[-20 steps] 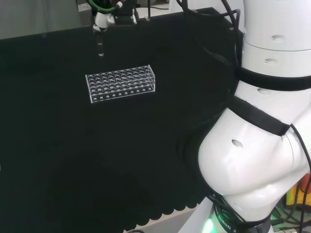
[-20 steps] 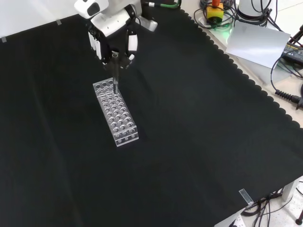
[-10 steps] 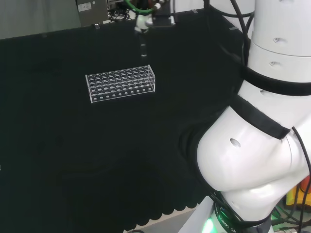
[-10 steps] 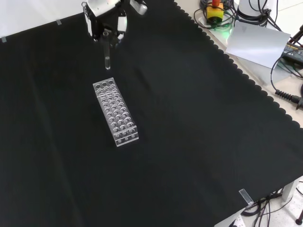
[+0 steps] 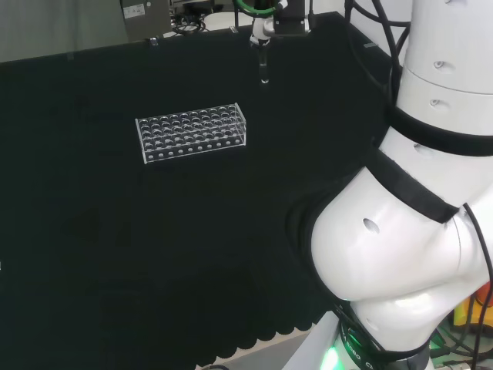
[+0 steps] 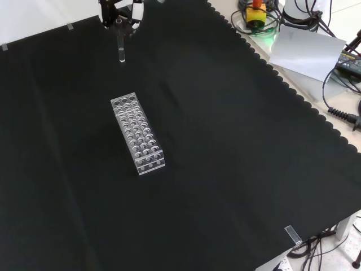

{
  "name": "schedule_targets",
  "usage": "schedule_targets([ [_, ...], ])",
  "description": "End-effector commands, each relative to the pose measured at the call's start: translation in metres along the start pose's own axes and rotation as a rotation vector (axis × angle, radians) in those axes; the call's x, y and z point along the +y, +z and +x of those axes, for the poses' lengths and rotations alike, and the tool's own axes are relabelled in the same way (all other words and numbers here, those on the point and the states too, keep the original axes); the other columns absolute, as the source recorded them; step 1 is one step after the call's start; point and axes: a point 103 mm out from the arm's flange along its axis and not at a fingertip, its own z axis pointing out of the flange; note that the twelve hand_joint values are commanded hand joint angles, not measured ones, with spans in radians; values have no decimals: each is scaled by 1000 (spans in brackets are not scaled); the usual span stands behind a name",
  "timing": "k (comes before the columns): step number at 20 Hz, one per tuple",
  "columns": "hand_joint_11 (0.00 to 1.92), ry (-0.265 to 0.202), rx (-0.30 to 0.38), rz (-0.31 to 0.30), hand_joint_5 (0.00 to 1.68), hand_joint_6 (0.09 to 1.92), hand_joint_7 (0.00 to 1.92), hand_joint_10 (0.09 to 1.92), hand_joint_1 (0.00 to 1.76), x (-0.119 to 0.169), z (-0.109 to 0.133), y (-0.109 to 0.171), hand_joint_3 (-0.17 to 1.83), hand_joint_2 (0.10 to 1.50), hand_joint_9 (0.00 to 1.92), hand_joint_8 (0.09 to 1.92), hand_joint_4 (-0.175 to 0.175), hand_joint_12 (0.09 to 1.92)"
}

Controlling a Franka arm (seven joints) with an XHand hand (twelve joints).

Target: Shake the test tube.

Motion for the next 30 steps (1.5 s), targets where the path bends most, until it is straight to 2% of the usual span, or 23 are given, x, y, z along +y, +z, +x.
schedule_targets([
  [1, 1230, -76, 8, 25, 1307, 631, 1363, 645, 1327, 1, 40, 10, 803, 557, 1604, 636, -175, 885],
  [11, 1229, -300, 9, 38, 1307, 632, 1363, 646, 1327, 2, 175, 21, 804, 556, 1604, 637, -175, 887],
  [18, 1229, -388, 62, 30, 1307, 632, 1363, 646, 1327, -6, 222, 13, 804, 556, 1604, 638, -175, 888],
  [21, 1228, -410, 71, 23, 1307, 632, 1363, 646, 1327, -10, 227, 11, 804, 556, 1604, 638, -175, 889],
  [23, 1228, -408, 56, 23, 1306, 633, 1363, 646, 1327, -9, 222, 10, 804, 556, 1604, 638, -175, 889],
  [26, 1228, -366, 32, 23, 1306, 633, 1363, 646, 1327, -4, 200, 10, 805, 556, 1604, 638, -175, 890],
  [30, 1227, -266, 1, 26, 1306, 633, 1363, 646, 1327, 5, 153, 8, 805, 556, 1603, 638, -175, 890],
])
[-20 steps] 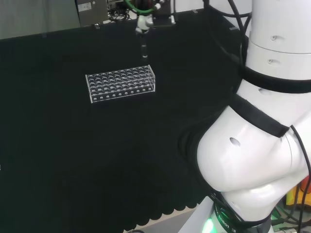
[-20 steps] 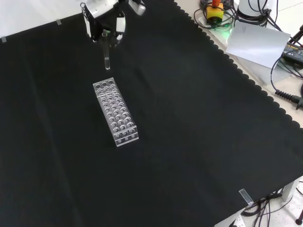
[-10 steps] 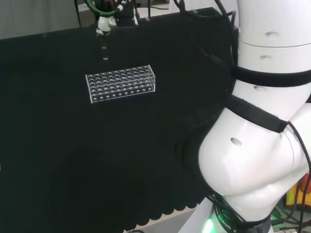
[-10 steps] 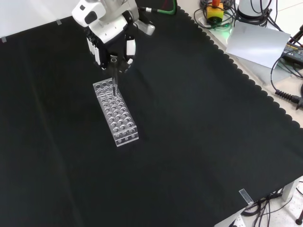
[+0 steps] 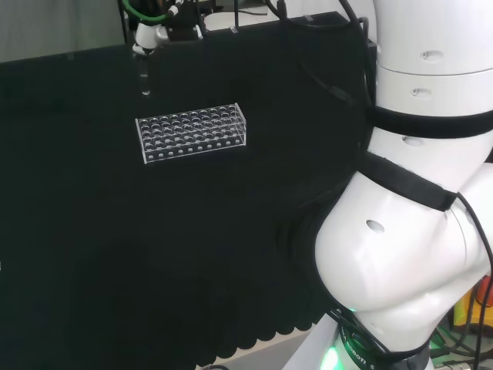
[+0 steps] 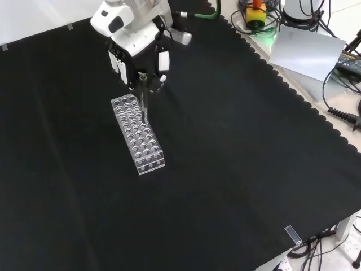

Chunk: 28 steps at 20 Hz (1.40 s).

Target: Shake the test tube.

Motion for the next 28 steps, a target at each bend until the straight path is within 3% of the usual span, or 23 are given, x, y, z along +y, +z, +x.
schedule_targets([
  [1, 1227, 143, -45, 9, 1306, 633, 1363, 646, 1327, -14, -68, -5, 805, 556, 1603, 638, -175, 890],
  [9, 1226, 353, -91, 29, 1306, 633, 1363, 646, 1327, -46, -166, -19, 805, 556, 1603, 639, -175, 891],
  [14, 1225, 406, -91, 20, 1306, 634, 1362, 646, 1327, -56, -193, -27, 805, 556, 1603, 639, -175, 891],
  [19, 1224, 364, -64, 5, 1306, 634, 1362, 646, 1327, -51, -175, -25, 805, 556, 1603, 639, -175, 891],
  [28, 1223, 197, -4, 28, 1305, 635, 1362, 646, 1327, -13, -83, 2, 804, 557, 1604, 640, -175, 891],
])
